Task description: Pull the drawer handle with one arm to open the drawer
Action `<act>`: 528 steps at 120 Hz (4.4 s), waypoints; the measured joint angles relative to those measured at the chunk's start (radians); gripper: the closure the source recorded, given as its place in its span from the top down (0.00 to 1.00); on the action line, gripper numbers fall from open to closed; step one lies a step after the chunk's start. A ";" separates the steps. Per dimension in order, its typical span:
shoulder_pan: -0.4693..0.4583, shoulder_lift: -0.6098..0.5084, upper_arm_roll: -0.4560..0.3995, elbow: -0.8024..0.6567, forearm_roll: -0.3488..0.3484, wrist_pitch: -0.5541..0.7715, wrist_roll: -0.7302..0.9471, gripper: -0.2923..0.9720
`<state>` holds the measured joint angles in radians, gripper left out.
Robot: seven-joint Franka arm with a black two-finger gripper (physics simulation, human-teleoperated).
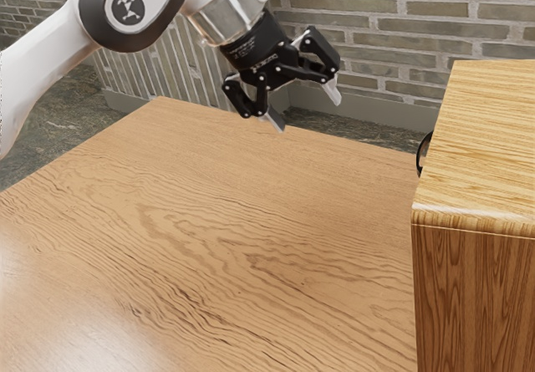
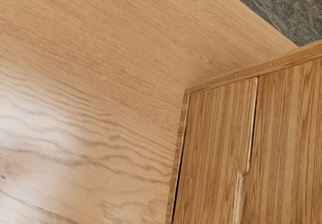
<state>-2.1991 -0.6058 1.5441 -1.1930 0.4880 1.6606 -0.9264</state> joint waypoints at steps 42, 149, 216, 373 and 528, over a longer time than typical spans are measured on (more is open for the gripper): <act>0.041 -0.031 -0.091 -0.069 -0.002 0.109 -0.044 0.76; -0.083 -0.119 -0.011 -0.082 0.007 0.264 -0.087 0.76; -0.045 -0.076 -0.041 -0.187 0.004 0.279 -0.163 0.75; -0.027 -0.078 -0.013 -0.294 0.003 0.351 -0.237 0.75; 0.274 -0.076 -0.200 -0.472 -0.009 0.362 -0.252 0.75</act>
<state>-1.9246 -0.6819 1.3444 -1.6647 0.4787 2.0225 -1.1782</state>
